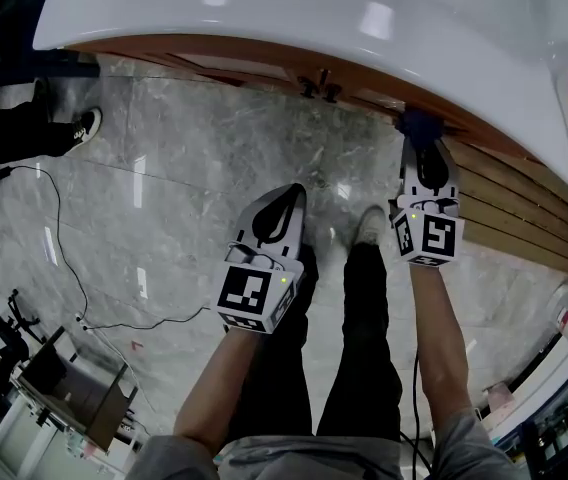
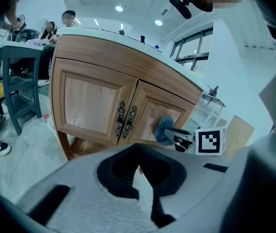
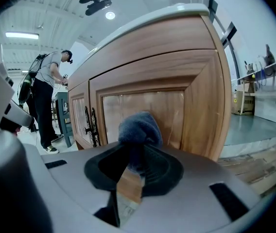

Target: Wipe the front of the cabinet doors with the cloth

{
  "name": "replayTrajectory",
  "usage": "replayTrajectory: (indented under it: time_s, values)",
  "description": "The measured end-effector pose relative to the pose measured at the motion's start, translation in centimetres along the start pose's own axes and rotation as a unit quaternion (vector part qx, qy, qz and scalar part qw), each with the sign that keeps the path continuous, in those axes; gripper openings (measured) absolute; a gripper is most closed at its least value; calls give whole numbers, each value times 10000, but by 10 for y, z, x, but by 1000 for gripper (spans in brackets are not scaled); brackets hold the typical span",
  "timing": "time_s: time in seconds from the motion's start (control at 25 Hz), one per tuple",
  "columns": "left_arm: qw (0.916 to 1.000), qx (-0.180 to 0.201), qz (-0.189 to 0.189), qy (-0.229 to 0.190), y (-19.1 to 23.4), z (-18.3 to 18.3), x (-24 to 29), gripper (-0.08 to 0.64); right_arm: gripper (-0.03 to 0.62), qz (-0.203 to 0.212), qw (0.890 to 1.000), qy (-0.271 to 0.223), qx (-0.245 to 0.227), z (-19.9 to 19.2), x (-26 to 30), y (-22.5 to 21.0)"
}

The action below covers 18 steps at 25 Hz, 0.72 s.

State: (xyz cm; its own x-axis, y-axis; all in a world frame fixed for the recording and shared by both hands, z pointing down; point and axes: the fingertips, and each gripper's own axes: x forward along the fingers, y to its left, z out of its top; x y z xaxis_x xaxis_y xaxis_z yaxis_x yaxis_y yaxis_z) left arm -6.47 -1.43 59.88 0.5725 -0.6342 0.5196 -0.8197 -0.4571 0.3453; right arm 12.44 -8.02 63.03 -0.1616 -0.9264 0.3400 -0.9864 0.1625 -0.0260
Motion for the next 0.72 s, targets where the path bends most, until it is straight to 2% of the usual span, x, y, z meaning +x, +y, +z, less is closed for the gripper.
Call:
replayTrajectory:
  time_s: [0.52, 0.72]
  values:
    - [10000, 20, 54, 8, 34, 5, -21, 8, 72, 403, 9990, -111, -142, 13, 30, 66]
    - [10000, 41, 85, -13, 47, 7, -29, 8, 72, 346, 9993, -143, -31, 15, 36, 79]
